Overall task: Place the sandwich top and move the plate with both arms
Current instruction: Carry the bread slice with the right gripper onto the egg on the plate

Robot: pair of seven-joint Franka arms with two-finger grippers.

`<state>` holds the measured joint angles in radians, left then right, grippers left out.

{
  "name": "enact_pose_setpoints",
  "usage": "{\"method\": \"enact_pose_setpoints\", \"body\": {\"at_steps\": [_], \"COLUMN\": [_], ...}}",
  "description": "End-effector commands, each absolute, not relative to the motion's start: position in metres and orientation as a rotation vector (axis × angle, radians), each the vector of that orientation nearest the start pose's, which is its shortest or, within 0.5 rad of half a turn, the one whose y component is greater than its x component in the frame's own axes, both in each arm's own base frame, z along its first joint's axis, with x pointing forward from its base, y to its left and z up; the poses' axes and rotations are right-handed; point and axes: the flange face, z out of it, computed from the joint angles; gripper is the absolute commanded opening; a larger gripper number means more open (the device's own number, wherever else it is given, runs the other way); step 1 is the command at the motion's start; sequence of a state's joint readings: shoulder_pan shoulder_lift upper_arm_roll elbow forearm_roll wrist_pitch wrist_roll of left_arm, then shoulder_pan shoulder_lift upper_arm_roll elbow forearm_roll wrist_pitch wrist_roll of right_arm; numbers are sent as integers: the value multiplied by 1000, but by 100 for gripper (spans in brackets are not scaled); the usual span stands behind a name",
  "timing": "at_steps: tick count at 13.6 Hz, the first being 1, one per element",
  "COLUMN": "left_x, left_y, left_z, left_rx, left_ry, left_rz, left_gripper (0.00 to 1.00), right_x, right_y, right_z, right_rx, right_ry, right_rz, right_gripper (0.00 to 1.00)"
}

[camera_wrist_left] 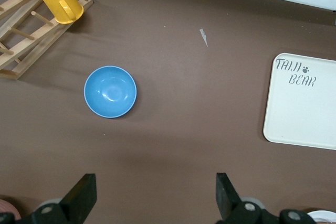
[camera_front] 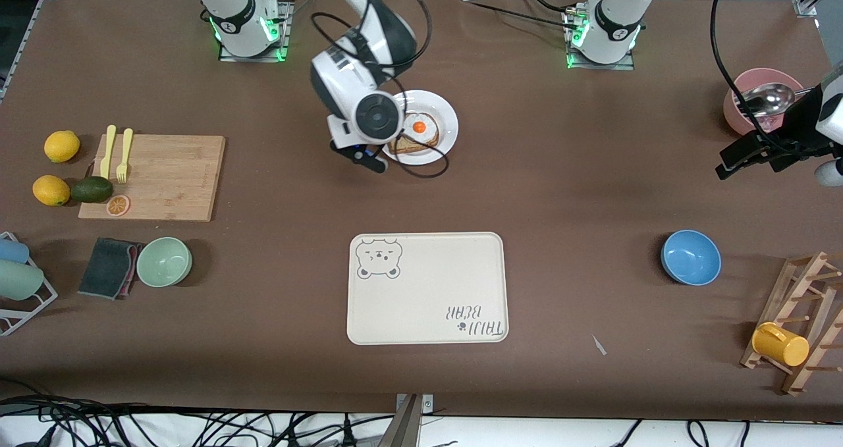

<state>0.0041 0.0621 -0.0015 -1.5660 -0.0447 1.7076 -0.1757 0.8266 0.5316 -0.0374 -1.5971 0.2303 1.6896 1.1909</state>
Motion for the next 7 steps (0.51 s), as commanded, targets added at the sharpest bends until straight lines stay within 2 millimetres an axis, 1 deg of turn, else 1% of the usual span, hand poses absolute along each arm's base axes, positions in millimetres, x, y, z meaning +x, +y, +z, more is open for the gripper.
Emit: {"method": "enact_pose_setpoints", "body": {"at_steps": [1,3,4,6,7], "left_x": [587,587,587,587,587], "left_y": [-1,1,1,0,0], "left_z": [610,610,610,610,610], "left_rx": [-3197,-3197,-3197,-3197,-3197], "left_ry": [-298,-301,-303,-301,-301], "left_rz": [-114,-114,-114,-114,-114], "left_gripper": [100,100,100,100,100], "right_x": [407,401,396,389,389], "right_y": [516,533,541,549,551], "right_z": [286,274,266,249,245], "right_rx": [-3228,-3223,-3221,-3225,-3220], "right_ry": [862,935,929,937,944], "right_rz": [616,587,565,533,519], "right_gripper": [0,0,0,0,0]}}
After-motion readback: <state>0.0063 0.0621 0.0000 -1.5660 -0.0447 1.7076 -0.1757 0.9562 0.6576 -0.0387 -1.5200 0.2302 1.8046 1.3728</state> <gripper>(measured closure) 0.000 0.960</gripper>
